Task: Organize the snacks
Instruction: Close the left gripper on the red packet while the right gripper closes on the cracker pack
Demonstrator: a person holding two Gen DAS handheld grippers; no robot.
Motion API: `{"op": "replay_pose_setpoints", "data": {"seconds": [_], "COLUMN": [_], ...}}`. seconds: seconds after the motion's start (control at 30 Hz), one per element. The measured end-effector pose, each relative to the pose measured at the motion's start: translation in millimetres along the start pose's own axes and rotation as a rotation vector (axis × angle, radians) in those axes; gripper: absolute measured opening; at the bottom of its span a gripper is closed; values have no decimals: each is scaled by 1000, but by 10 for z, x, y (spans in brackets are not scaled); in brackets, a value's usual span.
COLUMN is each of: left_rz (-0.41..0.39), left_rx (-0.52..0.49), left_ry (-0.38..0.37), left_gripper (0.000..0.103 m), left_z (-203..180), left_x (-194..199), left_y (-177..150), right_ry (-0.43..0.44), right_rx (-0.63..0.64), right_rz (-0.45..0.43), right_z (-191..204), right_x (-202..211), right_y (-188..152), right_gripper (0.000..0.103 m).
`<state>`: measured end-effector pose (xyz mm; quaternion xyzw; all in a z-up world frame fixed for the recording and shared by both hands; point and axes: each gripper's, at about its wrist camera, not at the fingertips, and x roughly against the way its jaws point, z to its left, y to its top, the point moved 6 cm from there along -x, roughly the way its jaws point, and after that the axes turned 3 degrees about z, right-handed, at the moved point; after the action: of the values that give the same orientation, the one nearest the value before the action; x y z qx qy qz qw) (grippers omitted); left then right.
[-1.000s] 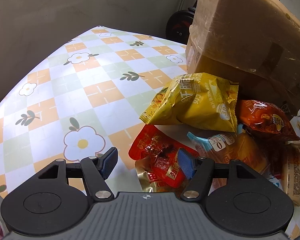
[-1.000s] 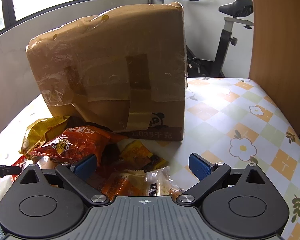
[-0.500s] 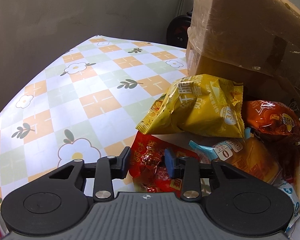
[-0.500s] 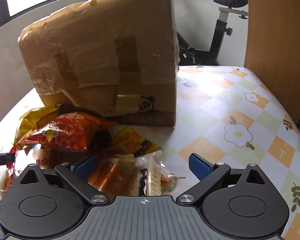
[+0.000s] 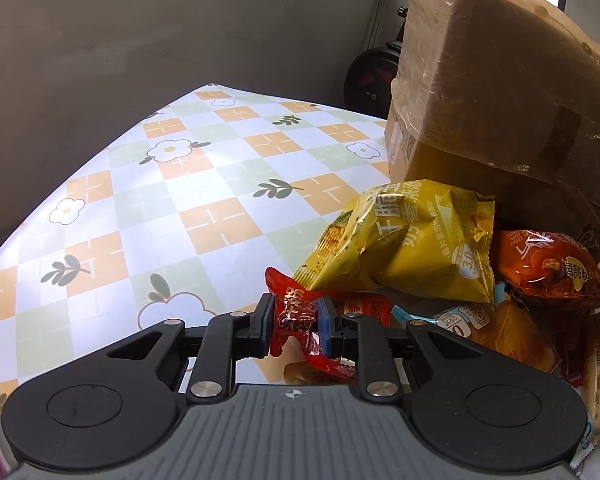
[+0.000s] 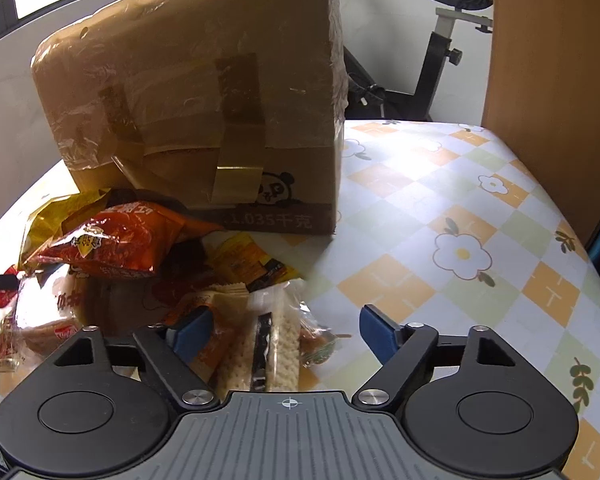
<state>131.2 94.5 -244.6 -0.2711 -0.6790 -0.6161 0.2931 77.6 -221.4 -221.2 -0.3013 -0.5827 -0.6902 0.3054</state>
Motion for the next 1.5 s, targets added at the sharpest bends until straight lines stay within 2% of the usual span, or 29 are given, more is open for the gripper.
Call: {"op": "replay_pose_setpoints", "data": {"seconds": [0.07,0.13,0.2,0.37,0.47,0.7,0.8,0.87,0.9,0.93,0.97,1.1,1.5], "left_rz": [-1,-3,-5,5,16,34,39,37,36,35,33,38,52], "left_rx": [4,8,5,-4,-4,11,16,19,21,24,28,32,31], "left_ry": [-1,-5,-6,-17,-11,-24,-29,-30,-30,-33,-40,-44,-63], "left_gripper": [24,24,10,9,9,11,14,26,38,44,47,51,53], "left_z": [-1,-16,-26,-39,-32,4,12,18,20,22,34,61,44], "left_x": [1,2,16,31,3,-25,-34,-37,-34,-29,-21,-10,-62], "left_y": [14,24,32,22,-3,-24,-32,-30,-30,-32,-37,-73,-121], "right_ry": [12,28,37,44,31,39,36,35,36,36,36,38,41], "right_rx": [7,18,42,122,154,125,129,130,129,129,129,127,124], "right_rz": [19,41,59,79,63,62,56,54,53,53,52,45,38], "right_z": [-2,30,82,222,257,208,201,198,195,198,200,201,197], "right_x": [-11,-44,-89,-239,-304,-337,-335,-335,-337,-337,-337,-328,-311], "right_y": [-51,-106,-142,-163,-134,-74,-84,-86,-88,-89,-88,-98,-112], "right_gripper": [71,63,59,46,45,44,44,44,44,44,44,44,44]}}
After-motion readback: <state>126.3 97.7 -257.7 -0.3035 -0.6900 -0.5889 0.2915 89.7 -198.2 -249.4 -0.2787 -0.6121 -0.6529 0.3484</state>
